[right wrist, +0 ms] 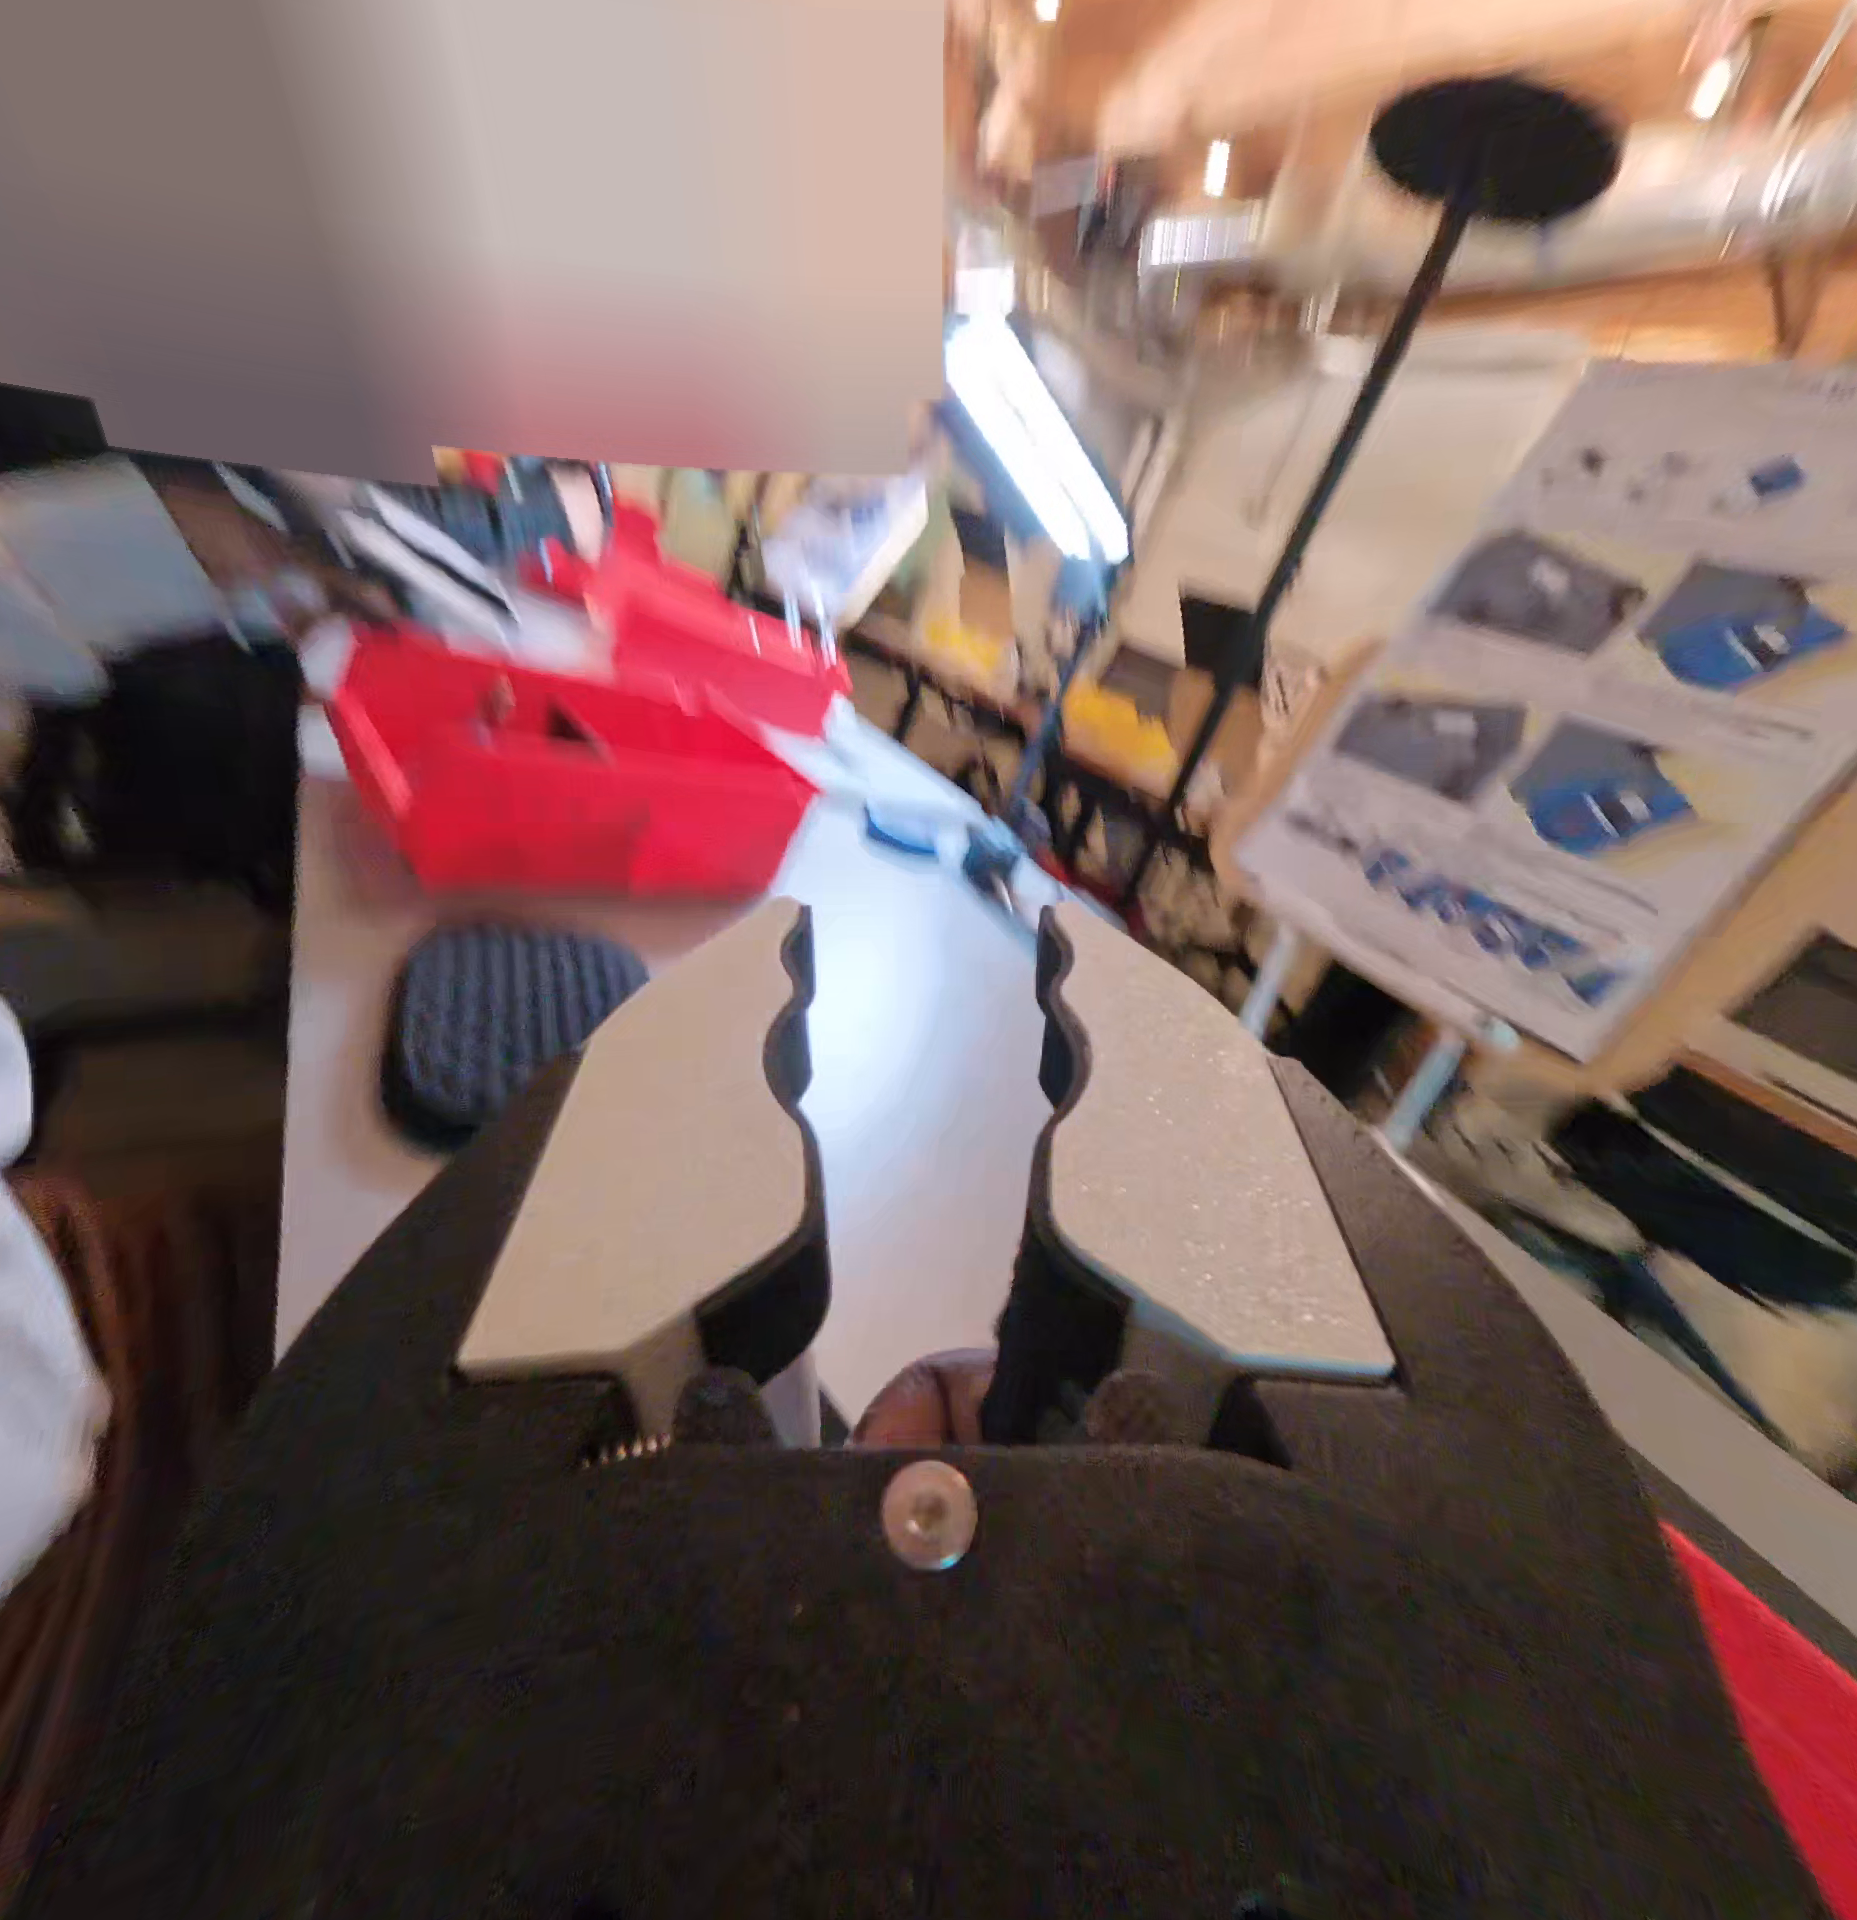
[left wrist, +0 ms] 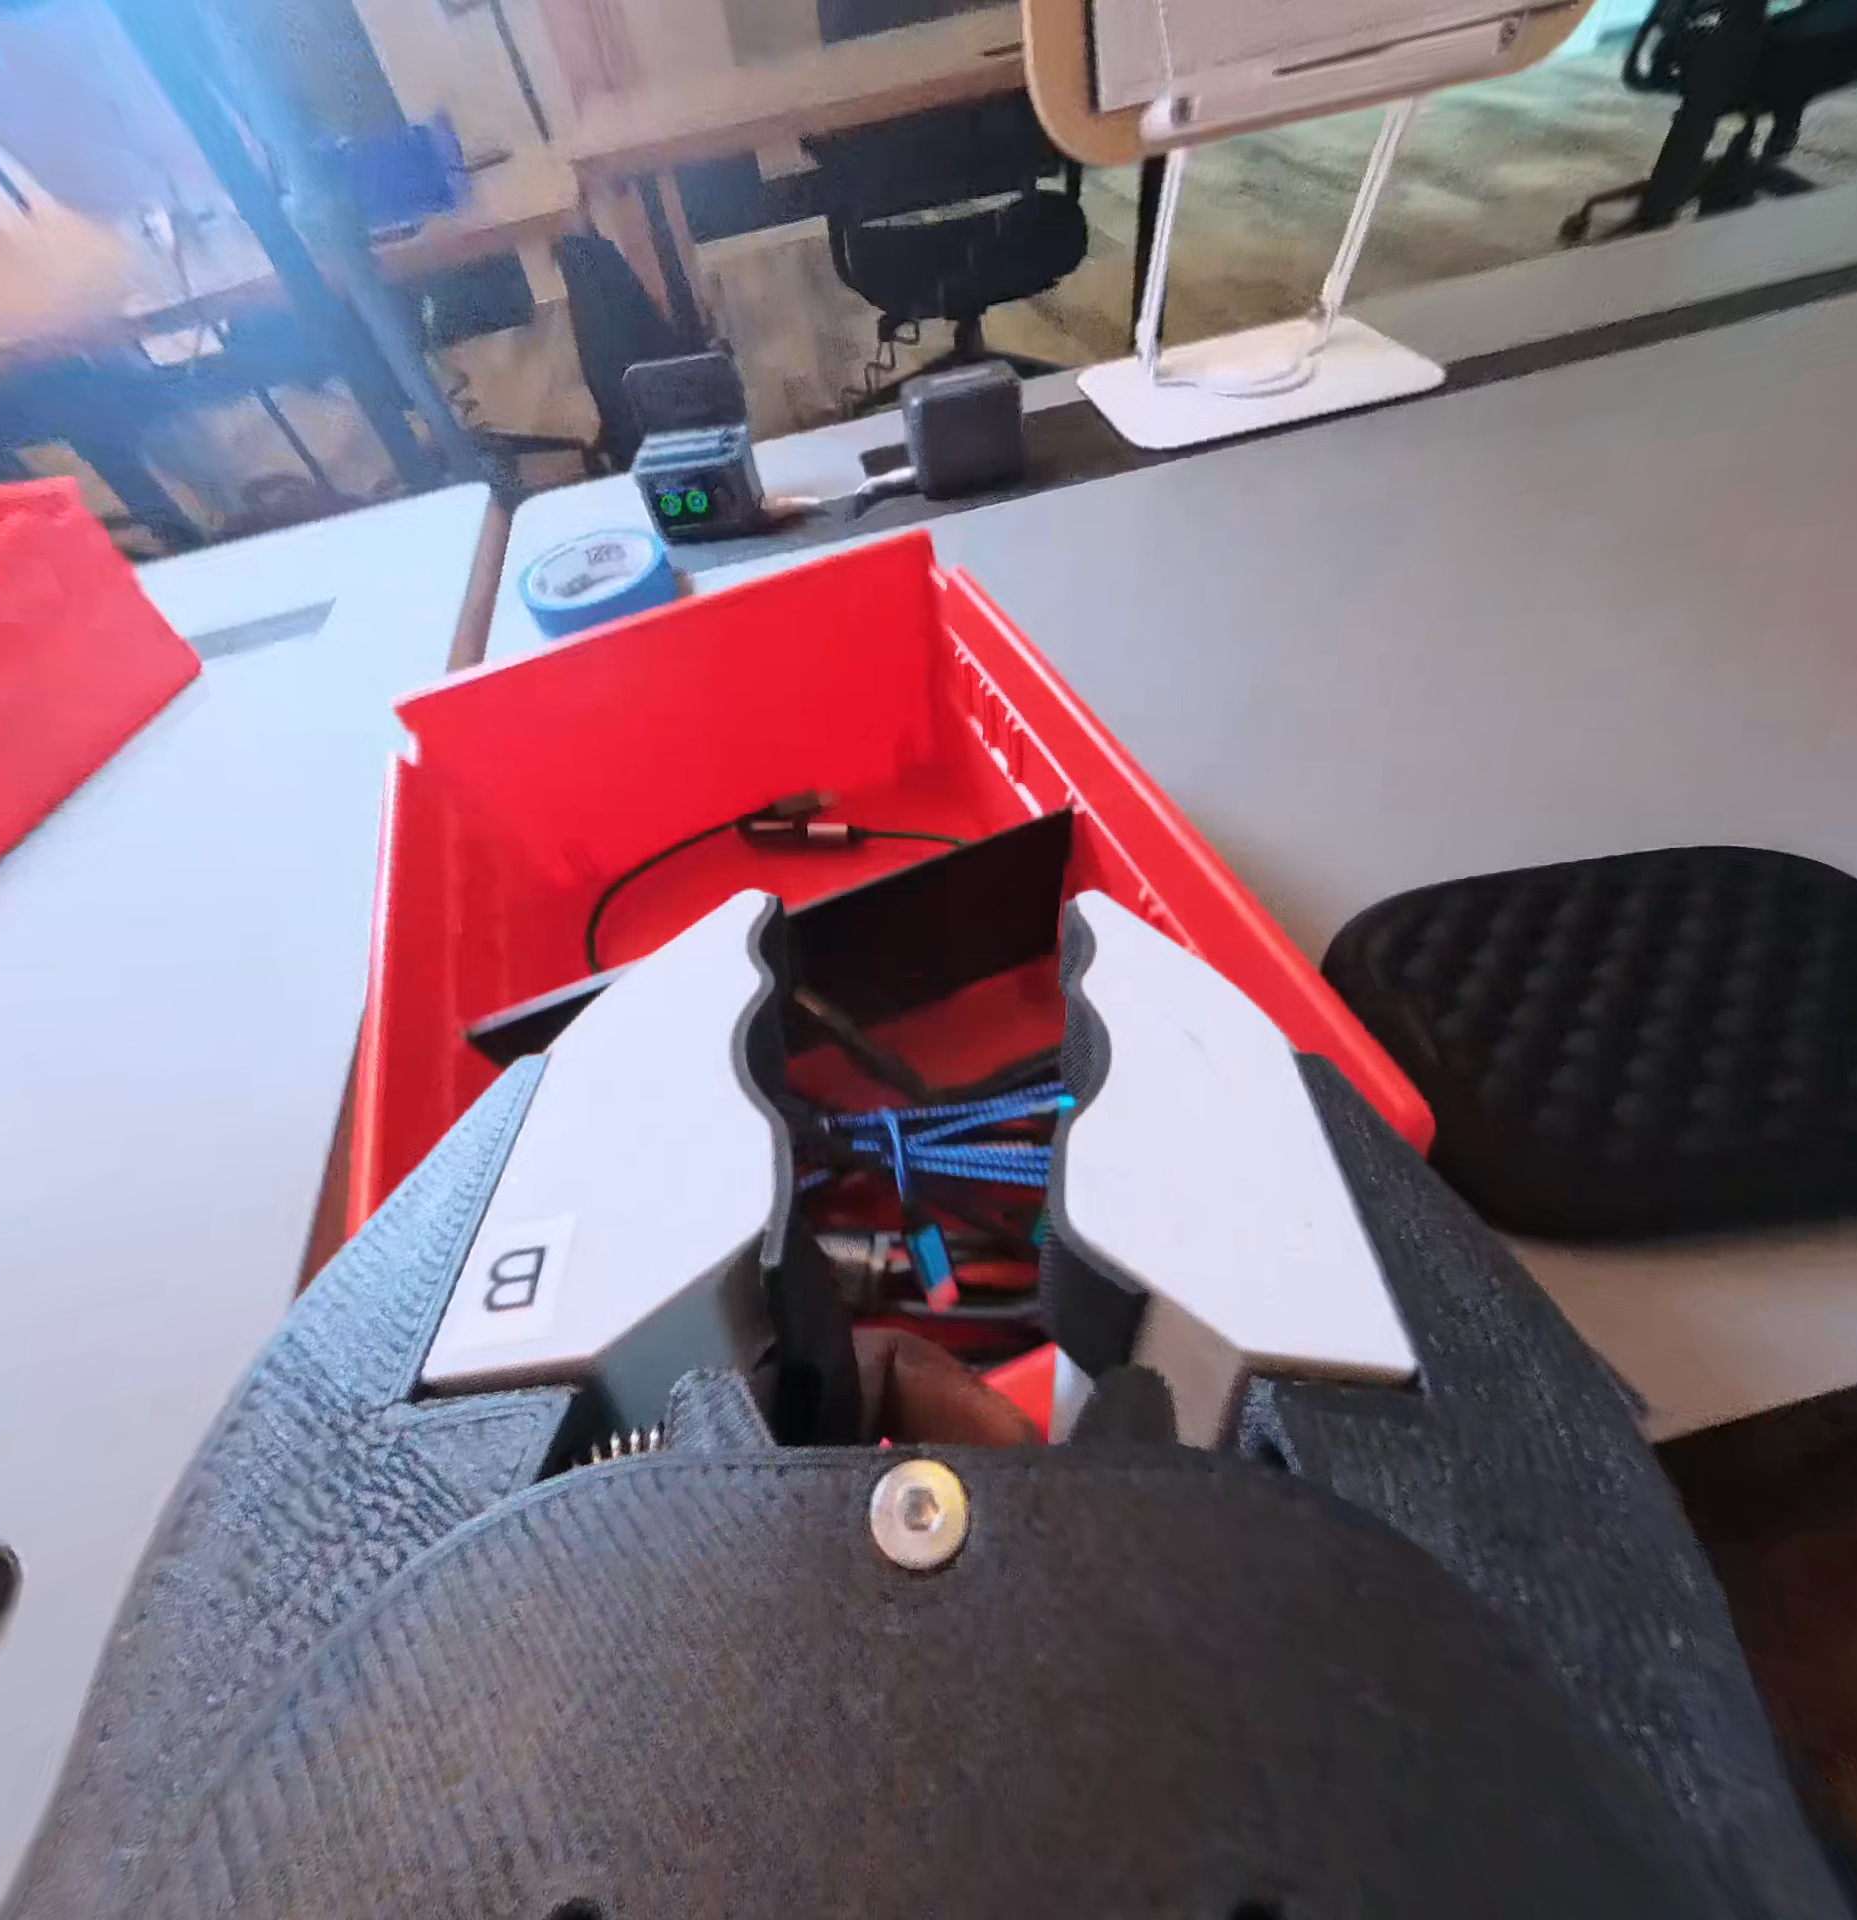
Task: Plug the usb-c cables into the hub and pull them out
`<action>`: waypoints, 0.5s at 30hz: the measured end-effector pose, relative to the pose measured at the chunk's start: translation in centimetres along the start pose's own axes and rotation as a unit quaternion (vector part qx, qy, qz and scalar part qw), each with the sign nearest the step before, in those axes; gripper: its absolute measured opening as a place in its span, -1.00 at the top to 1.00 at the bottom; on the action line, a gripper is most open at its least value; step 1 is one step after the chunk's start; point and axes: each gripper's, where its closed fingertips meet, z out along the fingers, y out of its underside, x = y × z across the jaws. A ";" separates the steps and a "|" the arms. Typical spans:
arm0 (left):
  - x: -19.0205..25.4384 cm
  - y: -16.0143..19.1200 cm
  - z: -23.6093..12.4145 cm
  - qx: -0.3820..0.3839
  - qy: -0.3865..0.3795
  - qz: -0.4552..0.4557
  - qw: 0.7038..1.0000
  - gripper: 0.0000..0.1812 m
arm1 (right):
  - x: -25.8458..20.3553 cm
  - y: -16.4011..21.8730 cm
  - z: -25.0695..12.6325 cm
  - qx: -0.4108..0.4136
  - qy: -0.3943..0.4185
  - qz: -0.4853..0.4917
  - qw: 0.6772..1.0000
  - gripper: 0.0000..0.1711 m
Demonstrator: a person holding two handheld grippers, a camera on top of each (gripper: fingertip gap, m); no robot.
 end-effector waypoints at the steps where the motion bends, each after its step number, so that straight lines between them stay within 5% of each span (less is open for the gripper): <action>1: -0.1 -0.6 0.8 -0.014 0.006 0.015 1.000 0.43 | -0.3 -0.1 1.3 0.051 0.001 0.025 0.998 0.52; 6: -2.6 -0.8 7.3 -0.137 0.061 0.128 0.980 0.51 | -0.8 6.0 6.3 0.139 -0.004 0.191 0.972 0.51; 10: -4.4 3.4 11.9 -0.240 0.146 0.382 0.881 0.62 | -3.5 7.1 7.5 0.118 -0.059 0.220 0.967 0.49; 15: -6.4 5.3 16.2 -0.289 0.155 0.459 0.826 0.70 | -4.3 8.5 8.0 0.080 -0.061 0.209 0.973 0.47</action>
